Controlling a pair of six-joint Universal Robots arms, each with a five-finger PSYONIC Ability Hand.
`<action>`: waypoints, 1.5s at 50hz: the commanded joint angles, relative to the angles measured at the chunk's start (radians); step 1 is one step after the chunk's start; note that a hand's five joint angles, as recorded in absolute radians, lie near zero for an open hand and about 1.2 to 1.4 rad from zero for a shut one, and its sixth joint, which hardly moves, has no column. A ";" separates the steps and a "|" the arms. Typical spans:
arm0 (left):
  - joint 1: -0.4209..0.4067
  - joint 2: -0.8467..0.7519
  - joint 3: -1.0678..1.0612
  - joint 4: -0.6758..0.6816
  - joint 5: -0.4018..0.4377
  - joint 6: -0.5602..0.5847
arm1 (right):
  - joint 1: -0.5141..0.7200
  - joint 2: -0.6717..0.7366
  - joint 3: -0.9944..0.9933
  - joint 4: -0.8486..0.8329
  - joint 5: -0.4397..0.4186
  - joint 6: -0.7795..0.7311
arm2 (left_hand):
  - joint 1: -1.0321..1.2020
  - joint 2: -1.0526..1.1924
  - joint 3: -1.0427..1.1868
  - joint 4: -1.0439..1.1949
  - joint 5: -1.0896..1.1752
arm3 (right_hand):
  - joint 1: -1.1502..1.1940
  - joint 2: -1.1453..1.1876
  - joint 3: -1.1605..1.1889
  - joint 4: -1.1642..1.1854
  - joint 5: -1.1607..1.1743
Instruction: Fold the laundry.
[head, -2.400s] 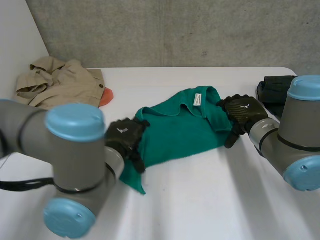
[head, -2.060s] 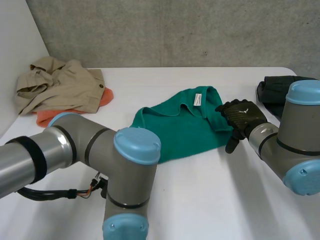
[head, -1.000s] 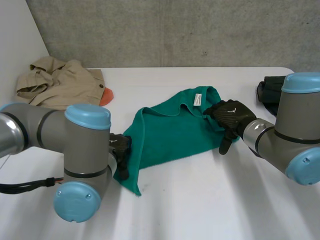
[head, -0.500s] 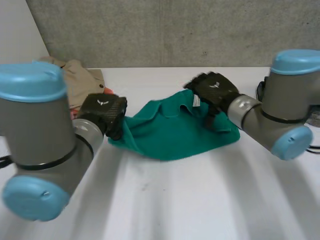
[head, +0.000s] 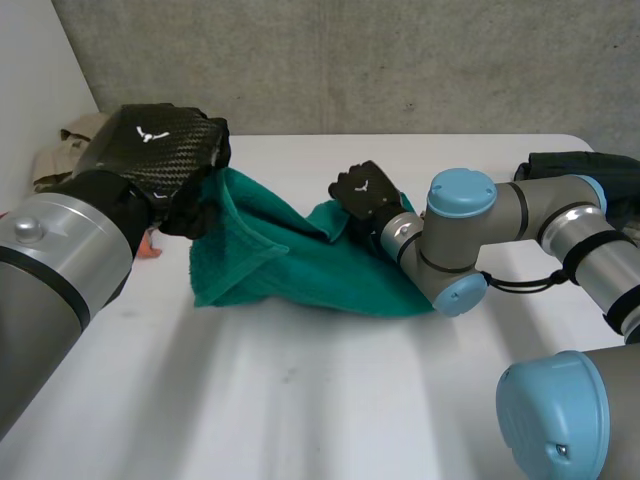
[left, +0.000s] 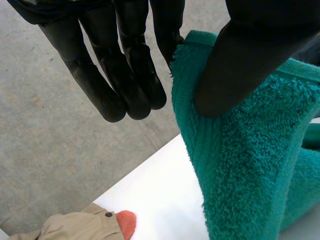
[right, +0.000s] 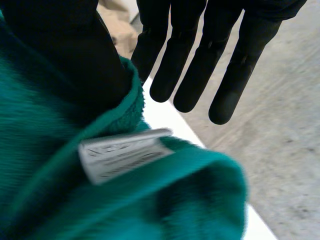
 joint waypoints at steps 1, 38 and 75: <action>0.112 -0.073 0.028 0.083 0.026 0.015 | -0.045 -0.065 -0.025 -0.141 0.054 0.060 | 0.236 0.200 0.210 0.204 0.244 | 0.254 0.219 0.224 0.220 0.236; 0.296 -0.464 0.017 0.204 0.211 0.055 | -0.367 -0.799 1.069 0.056 -0.245 -0.037 | 0.236 0.200 0.210 0.204 0.244 | 0.254 0.219 0.224 0.220 0.236; 0.088 -0.626 0.061 0.158 -0.102 -0.017 | -0.277 -0.815 1.281 -0.081 0.152 0.264 | -0.986 -1.021 -1.012 -1.018 -0.977 | -0.956 -0.991 -0.986 -0.990 -0.974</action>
